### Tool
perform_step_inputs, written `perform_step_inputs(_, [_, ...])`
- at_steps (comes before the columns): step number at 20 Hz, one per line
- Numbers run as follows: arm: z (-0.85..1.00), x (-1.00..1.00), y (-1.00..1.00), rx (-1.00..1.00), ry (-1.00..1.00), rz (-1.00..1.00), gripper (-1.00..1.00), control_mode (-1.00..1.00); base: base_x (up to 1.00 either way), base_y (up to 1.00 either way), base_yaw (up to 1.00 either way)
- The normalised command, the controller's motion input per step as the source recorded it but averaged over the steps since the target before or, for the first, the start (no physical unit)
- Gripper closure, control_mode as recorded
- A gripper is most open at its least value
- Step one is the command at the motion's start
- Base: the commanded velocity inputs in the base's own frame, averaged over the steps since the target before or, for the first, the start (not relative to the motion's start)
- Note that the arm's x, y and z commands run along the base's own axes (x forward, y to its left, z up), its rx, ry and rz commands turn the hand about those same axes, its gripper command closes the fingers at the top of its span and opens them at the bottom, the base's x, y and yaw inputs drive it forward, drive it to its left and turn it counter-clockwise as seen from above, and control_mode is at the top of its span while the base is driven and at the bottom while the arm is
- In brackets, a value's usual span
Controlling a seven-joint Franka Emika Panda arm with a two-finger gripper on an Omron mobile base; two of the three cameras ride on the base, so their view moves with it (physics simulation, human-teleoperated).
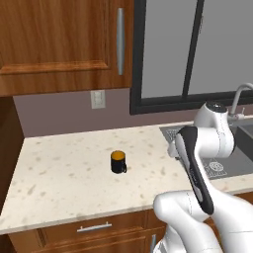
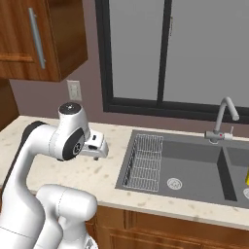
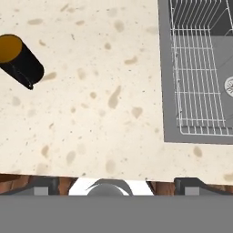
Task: Place the mug in the left basin and the cup in the right basin of the sink.
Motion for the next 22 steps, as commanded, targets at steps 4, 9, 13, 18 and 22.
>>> perform_step_inputs(4, [0.0,0.02,0.54,0.0,0.0,0.0,-1.0,-1.0,0.0,0.0,0.0])
perform_step_inputs(9, [0.02,0.17,0.55,0.0,0.0,-0.01,-1.0,-1.0,0.0,0.0,0.0])
perform_step_inputs(13, [0.04,0.29,0.51,0.0,0.0,-0.01,-1.0,-1.0,0.0,0.0,0.0])
perform_step_inputs(18, [0.0,0.33,0.44,0.0,0.02,-0.02,-1.0,-1.0,0.0,0.0,0.0])
perform_step_inputs(22, [0.0,0.3,0.3,0.0,0.03,0.0,-1.0,-1.0,0.0,0.0,0.0])
